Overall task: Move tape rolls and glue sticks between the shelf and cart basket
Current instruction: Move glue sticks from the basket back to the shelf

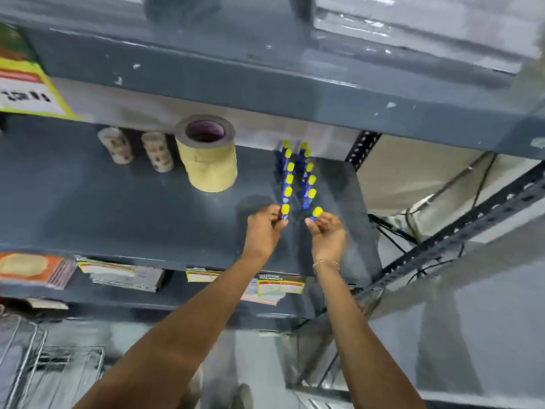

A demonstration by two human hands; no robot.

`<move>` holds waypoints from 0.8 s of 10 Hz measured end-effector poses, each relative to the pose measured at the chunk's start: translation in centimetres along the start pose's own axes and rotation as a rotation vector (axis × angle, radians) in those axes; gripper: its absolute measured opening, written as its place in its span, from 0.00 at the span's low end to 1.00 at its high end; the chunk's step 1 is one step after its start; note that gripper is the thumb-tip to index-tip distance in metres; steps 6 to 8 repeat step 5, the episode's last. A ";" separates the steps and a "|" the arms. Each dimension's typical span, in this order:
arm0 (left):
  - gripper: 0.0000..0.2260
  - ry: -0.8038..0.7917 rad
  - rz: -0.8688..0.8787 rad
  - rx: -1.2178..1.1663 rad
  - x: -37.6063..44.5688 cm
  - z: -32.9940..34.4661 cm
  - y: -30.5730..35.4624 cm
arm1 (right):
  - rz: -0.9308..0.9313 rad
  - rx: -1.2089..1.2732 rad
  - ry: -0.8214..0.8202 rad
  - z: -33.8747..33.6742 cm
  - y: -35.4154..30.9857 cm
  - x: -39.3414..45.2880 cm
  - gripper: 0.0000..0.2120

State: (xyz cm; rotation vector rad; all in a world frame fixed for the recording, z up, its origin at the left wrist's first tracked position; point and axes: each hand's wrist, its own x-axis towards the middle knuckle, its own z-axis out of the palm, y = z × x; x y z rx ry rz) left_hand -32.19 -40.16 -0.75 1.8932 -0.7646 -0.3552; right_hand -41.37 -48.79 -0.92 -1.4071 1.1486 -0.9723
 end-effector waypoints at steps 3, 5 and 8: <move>0.06 -0.026 0.023 0.097 1.6 1.4 -1.4 | -0.063 -0.323 -0.050 1.1 2.4 1.9 0.09; 0.14 -0.083 -0.038 0.003 1.6 1.4 -1.7 | -0.031 -0.314 -0.043 0.7 1.8 1.1 0.18; 0.14 -0.083 -0.038 0.003 1.6 1.4 -1.7 | -0.031 -0.314 -0.043 0.7 1.8 1.1 0.18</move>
